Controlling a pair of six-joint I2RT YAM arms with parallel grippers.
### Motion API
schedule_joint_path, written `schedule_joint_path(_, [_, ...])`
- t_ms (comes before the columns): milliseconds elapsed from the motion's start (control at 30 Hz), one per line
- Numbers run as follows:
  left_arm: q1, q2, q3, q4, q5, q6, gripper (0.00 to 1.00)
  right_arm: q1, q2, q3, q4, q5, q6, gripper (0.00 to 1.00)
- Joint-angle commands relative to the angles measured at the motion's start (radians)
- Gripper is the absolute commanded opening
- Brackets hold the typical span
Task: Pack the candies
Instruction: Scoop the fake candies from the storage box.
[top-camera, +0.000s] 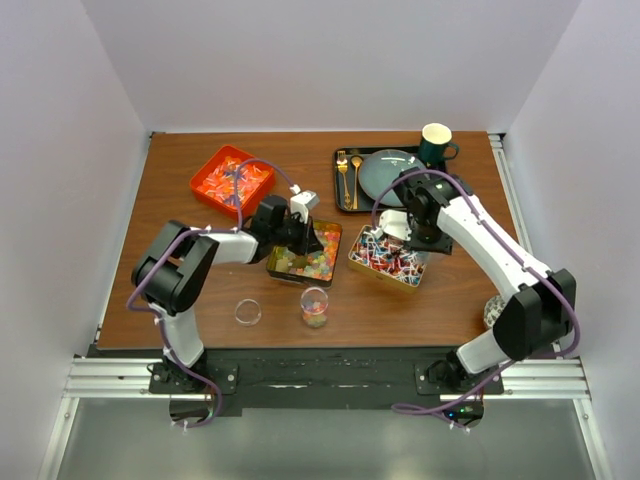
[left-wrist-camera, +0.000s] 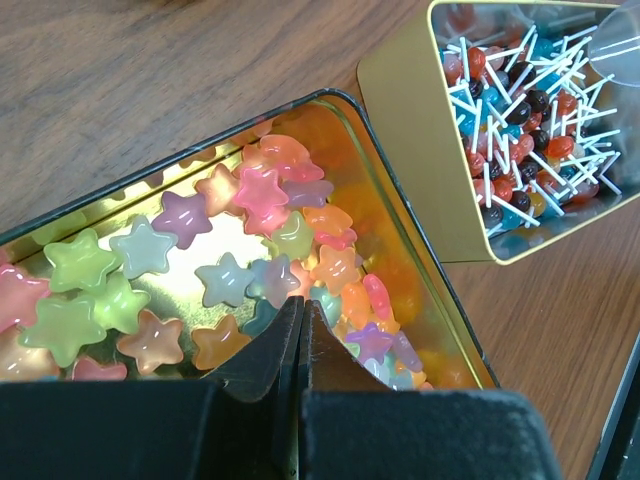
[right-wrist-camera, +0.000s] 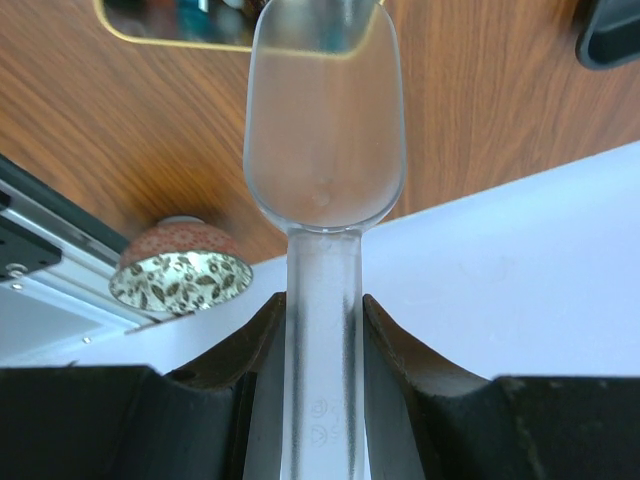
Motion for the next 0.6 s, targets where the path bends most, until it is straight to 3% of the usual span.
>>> schedule_joint_path(0, [-0.015,0.017,0.037,0.056,0.028,0.021,0.0,-0.002,0.043,0.002,-0.254,0.086,-0.036,0.0])
schedule_joint_path(200, [-0.024,0.023,0.043,0.07,0.045,0.009,0.0,0.039,0.137,0.012,-0.248,0.135,-0.041,0.0])
schedule_joint_path(567, [-0.03,0.031,0.021,0.108,0.108,0.003,0.0,0.104,0.214,-0.007,-0.174,0.081,-0.051,0.0])
